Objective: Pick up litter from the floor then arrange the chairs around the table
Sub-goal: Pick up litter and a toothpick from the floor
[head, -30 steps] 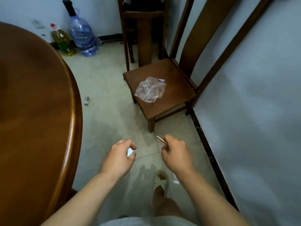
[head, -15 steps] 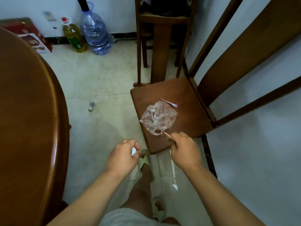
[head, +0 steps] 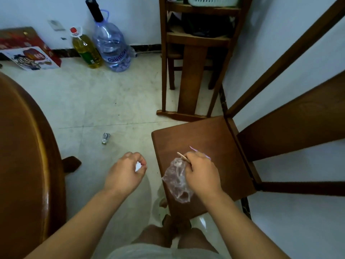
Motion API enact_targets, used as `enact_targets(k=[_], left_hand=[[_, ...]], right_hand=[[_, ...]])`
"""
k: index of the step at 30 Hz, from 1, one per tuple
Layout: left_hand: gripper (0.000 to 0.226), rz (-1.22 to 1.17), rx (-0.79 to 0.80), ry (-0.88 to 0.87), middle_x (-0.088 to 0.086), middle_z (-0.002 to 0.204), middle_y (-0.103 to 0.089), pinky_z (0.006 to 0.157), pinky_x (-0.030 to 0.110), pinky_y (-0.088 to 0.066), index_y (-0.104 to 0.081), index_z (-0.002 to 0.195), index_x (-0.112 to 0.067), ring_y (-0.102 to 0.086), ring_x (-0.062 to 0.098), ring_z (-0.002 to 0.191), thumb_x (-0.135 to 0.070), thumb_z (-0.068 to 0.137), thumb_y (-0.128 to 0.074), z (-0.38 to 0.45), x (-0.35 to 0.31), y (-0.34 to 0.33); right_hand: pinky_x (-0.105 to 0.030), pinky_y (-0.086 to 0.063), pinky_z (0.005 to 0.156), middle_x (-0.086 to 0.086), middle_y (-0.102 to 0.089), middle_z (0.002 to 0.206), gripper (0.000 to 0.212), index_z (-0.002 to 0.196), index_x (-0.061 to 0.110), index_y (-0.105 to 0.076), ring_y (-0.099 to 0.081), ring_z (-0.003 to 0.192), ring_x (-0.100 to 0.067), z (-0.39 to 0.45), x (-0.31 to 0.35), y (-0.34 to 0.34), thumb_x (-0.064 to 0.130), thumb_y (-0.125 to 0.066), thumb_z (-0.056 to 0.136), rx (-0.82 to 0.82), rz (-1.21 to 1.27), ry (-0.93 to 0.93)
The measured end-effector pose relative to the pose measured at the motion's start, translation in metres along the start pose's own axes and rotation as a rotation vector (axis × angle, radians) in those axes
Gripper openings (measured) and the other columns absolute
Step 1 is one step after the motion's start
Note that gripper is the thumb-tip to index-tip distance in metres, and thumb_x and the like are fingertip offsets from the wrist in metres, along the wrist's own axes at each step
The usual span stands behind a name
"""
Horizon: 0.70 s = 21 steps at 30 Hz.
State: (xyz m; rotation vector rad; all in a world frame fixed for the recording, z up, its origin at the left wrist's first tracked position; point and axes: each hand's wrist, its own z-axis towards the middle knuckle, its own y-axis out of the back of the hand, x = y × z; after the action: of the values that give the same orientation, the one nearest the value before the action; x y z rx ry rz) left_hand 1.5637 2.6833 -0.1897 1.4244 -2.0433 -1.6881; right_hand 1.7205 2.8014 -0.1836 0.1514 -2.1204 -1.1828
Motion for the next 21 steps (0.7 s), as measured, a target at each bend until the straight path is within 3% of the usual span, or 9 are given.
enact_targets(k=[4, 8, 15, 21], left_hand=[[0.003, -0.039, -0.066, 0.031, -0.002, 0.087, -0.054, 0.069, 0.026, -0.037, -0.063, 0.081, -0.020, -0.056, 0.021, 0.081, -0.017, 0.082, -0.063, 0.036, -0.005, 0.006], [0.007, -0.067, -0.052, 0.065, -0.003, 0.087, -0.052, 0.068, 0.025, -0.035, -0.061, 0.078, -0.023, -0.050, 0.016, 0.078, -0.017, 0.082, -0.063, 0.074, 0.002, 0.024], [0.015, -0.079, 0.053, 0.062, 0.001, 0.094, -0.059, 0.071, 0.029, -0.045, -0.055, 0.075, -0.028, -0.060, 0.024, 0.086, -0.017, 0.081, -0.063, 0.180, 0.026, 0.066], [0.005, -0.078, 0.099, 0.011, -0.001, 0.100, -0.060, 0.073, 0.029, -0.044, -0.059, 0.081, -0.025, -0.060, 0.024, 0.090, -0.021, 0.083, -0.062, 0.267, 0.039, 0.109]], right_hand=[[-0.041, -0.050, 0.073, -0.004, -0.056, 0.098, 0.015, 0.099, 0.018, -0.055, -0.057, 0.086, -0.026, 0.043, 0.013, 0.008, 0.013, -0.045, 0.090, 0.032, -0.011, 0.058], [-0.047, -0.051, 0.077, -0.006, -0.056, 0.098, 0.016, 0.100, 0.018, -0.055, -0.058, 0.085, -0.030, 0.082, 0.036, 0.013, 0.012, -0.046, 0.088, 0.082, -0.023, 0.052], [-0.041, -0.051, 0.080, -0.003, -0.056, 0.105, 0.018, 0.106, 0.020, -0.054, -0.060, 0.091, -0.025, 0.173, 0.091, 0.017, 0.022, -0.044, 0.091, 0.119, -0.075, 0.011], [-0.038, -0.052, 0.078, -0.004, -0.057, 0.102, 0.017, 0.105, 0.019, -0.054, -0.060, 0.088, -0.024, 0.246, 0.147, 0.032, 0.017, -0.044, 0.091, 0.108, -0.100, 0.003]])
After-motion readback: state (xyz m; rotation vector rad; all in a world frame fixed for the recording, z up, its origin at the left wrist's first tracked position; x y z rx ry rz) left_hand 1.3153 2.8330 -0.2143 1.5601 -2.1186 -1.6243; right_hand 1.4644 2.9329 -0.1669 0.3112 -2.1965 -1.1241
